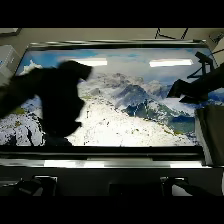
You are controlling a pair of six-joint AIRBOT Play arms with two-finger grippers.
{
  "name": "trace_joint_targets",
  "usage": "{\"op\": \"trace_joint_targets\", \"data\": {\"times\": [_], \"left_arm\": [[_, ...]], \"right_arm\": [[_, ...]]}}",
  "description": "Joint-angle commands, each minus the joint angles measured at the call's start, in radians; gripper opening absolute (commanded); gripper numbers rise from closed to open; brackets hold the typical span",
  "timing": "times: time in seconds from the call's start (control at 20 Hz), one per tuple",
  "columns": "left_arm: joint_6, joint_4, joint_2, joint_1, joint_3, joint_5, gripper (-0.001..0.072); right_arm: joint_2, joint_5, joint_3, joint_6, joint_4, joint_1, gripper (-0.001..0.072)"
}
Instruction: Fold the clothes and pants, and hang the long-sleeved shirts on hangers.
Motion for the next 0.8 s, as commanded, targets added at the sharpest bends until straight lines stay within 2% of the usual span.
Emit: {"op": "trace_joint_targets", "data": {"times": [0.0,0.15,0.25,0.3,0.35,0.4,0.45,0.55,0.65,0.7,0.75], "left_arm": [[-0.016,0.002,-0.140,-0.312,-0.093,0.128,0.0017],[-0.128,0.001,-0.438,-0.500,-0.106,0.225,0.0019],[-0.155,-0.047,-0.639,-0.566,-0.050,0.215,0.0035],[-0.155,-0.085,-0.712,-0.574,-0.006,0.161,0.0224],[-0.154,-0.116,-0.771,-0.567,0.051,0.075,0.0588],[-0.134,-0.116,-0.801,-0.546,0.105,-0.008,0.0709],[-0.083,-0.102,-0.808,-0.509,0.150,-0.082,0.0709],[-0.072,-0.005,-0.774,-0.368,0.227,-0.250,0.0708],[-0.100,0.153,-0.714,-0.179,0.262,-0.428,0.0708],[-0.118,0.242,-0.682,-0.081,0.261,-0.523,0.0708],[-0.135,0.349,-0.653,0.023,0.255,-0.641,0.0708]], "right_arm": [[0.045,0.006,0.000,-0.037,-0.042,0.000,0.0630],[0.056,0.008,0.000,-0.037,-0.147,0.000,0.0630],[0.056,0.008,0.000,-0.034,-0.188,0.000,0.0630],[0.055,0.008,0.000,-0.034,-0.195,0.000,0.0630],[0.055,0.008,0.000,-0.033,-0.195,0.000,0.0630],[0.055,0.005,0.000,-0.026,-0.195,0.001,0.0631],[0.053,0.004,-0.001,-0.022,-0.193,0.001,0.0631],[0.052,-0.003,-0.025,-0.023,-0.174,0.000,0.0634],[0.052,-0.019,-0.096,-0.023,-0.126,0.001,0.0644],[0.052,-0.032,-0.147,-0.028,-0.091,0.001,0.0706],[0.052,-0.052,-0.213,-0.044,-0.042,0.001,0.0707]]}}
